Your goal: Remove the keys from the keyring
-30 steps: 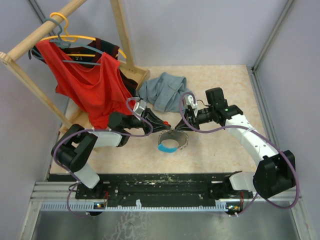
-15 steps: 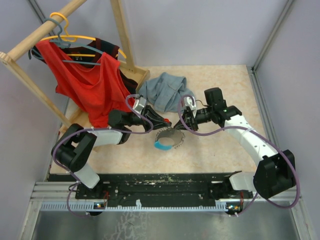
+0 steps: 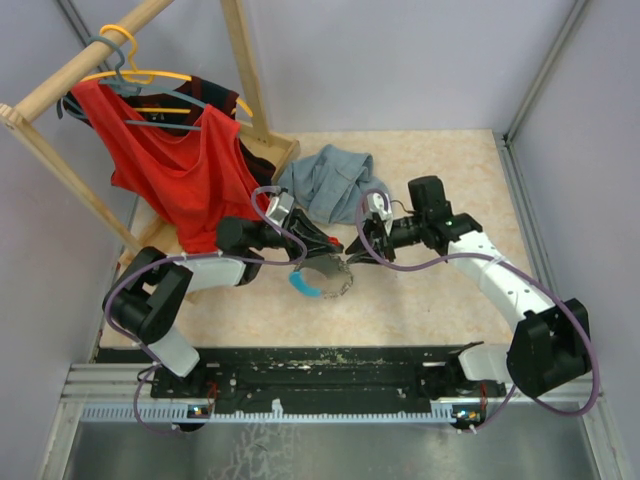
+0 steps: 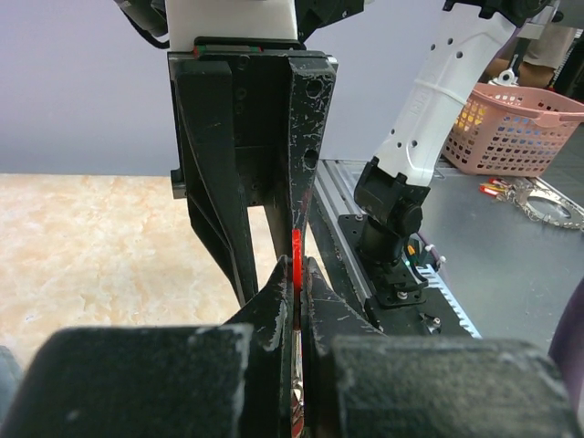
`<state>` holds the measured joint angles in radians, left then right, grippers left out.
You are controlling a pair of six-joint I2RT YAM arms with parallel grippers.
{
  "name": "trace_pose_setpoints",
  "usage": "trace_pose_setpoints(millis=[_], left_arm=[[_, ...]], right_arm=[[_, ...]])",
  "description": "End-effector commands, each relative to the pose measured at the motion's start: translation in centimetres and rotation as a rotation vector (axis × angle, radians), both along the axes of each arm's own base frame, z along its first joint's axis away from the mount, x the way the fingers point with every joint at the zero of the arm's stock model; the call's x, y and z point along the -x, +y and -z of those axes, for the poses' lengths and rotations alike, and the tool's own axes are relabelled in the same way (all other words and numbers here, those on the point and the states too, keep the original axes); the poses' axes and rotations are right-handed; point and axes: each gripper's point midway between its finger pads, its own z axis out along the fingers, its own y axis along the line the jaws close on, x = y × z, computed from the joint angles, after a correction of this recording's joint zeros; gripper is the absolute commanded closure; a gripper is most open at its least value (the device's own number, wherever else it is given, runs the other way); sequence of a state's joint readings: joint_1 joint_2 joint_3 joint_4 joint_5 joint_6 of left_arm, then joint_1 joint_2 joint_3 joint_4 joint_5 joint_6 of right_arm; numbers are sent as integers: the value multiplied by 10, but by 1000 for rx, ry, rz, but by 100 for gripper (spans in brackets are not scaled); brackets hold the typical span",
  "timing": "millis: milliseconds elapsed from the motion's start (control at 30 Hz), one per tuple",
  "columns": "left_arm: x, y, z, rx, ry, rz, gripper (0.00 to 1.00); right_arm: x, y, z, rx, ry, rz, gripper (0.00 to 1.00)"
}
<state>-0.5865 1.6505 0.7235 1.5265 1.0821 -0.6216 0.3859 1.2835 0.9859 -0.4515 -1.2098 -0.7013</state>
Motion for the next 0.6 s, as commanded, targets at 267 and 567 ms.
trace_pose_setpoints(millis=[267,567], left_arm=[[17,9,-48,170,-246,12,100],[17,8,-50,180,-238,3,100]], right_arm=[[9,13,-11,-48,-25,-57,75],[-2,12,-8,-8,-49,4,79]])
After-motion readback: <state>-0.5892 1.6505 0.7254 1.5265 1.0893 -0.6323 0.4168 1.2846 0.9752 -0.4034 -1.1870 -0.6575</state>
